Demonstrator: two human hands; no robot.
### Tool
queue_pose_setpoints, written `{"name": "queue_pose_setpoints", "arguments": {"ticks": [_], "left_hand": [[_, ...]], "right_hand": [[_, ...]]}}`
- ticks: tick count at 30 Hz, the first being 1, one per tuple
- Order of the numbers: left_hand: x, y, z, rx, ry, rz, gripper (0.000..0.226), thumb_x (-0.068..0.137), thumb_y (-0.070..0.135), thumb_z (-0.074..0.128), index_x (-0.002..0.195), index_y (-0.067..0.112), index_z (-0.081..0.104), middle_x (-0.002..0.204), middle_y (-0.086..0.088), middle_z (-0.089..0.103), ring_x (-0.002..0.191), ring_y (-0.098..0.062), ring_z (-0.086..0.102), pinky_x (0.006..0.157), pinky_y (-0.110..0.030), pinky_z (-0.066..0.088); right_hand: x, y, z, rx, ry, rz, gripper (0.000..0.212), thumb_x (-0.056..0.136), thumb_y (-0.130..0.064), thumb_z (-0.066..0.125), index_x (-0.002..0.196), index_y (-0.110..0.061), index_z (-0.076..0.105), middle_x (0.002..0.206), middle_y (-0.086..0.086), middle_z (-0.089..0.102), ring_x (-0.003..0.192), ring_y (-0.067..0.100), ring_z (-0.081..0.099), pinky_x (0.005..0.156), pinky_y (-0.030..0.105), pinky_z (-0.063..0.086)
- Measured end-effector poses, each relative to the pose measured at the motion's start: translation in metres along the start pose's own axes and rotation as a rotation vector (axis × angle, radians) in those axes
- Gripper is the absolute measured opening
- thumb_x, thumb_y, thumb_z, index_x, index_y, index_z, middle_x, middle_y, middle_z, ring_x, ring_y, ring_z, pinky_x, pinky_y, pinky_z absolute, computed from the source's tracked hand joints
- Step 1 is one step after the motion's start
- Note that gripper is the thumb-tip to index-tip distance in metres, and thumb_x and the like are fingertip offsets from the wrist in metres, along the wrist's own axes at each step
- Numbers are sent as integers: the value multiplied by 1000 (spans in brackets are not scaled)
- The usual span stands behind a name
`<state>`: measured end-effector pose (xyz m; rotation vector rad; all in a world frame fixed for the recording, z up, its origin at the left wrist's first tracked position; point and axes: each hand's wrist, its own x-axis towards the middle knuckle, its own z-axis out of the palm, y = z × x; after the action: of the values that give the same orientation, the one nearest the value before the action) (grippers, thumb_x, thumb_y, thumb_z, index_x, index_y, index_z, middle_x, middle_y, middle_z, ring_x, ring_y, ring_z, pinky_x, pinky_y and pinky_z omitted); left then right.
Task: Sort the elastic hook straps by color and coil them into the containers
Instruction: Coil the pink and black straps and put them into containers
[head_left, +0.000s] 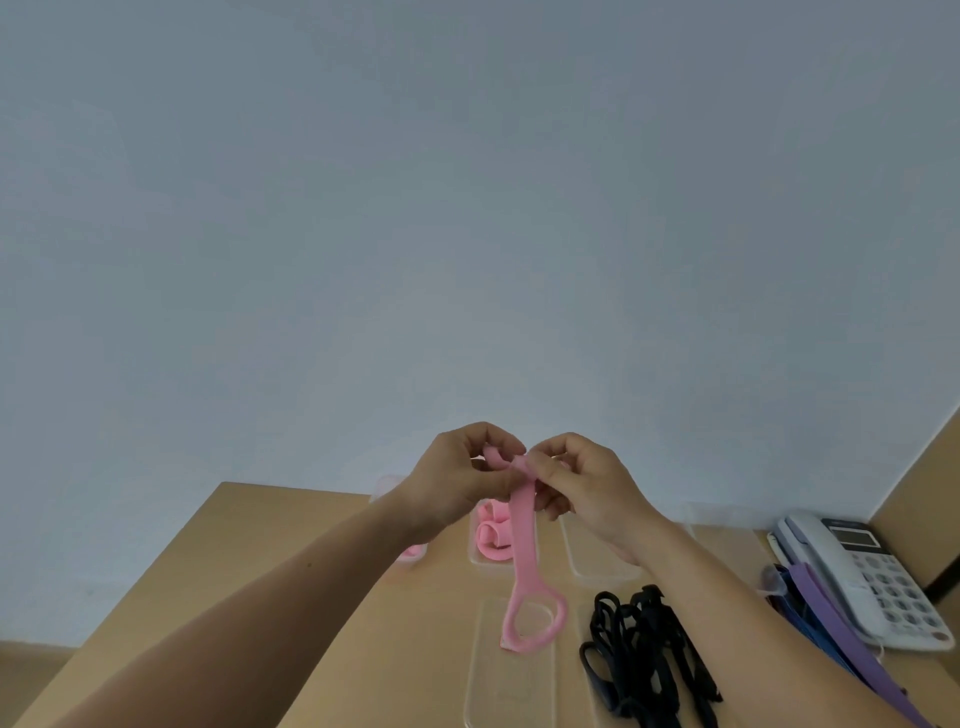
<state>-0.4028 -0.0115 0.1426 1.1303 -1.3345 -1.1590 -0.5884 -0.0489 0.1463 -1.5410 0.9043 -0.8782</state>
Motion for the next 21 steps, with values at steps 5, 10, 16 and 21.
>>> {"name": "queue_pose_setpoints", "arguments": {"ticks": [5, 10, 16, 21], "left_hand": [[0, -2, 2, -11, -3, -29, 40, 77, 14, 82, 112, 12, 61, 90, -7, 69, 89, -33, 71, 89, -50, 57], [0, 1, -2, 54, -68, -97, 32, 83, 15, 77, 107, 0, 62, 97, -22, 73, 95, -40, 70, 87, -52, 57], [0, 8, -7, -87, -124, -175, 35, 89, 22, 69, 111, -2, 57, 97, -25, 73, 89, -37, 72, 78, -39, 60], [0, 6, -9, -88, -85, -105, 29, 86, 15, 74, 108, 0, 61, 97, -24, 72, 89, -38, 70, 81, -45, 58]], "right_hand": [[1, 1, 0, -13, 43, -46, 26, 82, -27, 79, 96, -9, 67, 70, 7, 69, 62, 19, 66, 58, 29, 53], [2, 1, -3, -22, 30, -62, 25, 82, -23, 80, 100, -14, 66, 73, -4, 69, 62, 16, 66, 66, 33, 57], [2, 6, -1, -62, 9, -97, 28, 78, -18, 83, 101, -24, 67, 89, -8, 71, 86, 17, 69, 79, 31, 59], [1, 4, 0, 19, 5, -57, 33, 73, -32, 85, 99, -19, 69, 97, 6, 71, 82, 25, 69, 79, 41, 59]]}}
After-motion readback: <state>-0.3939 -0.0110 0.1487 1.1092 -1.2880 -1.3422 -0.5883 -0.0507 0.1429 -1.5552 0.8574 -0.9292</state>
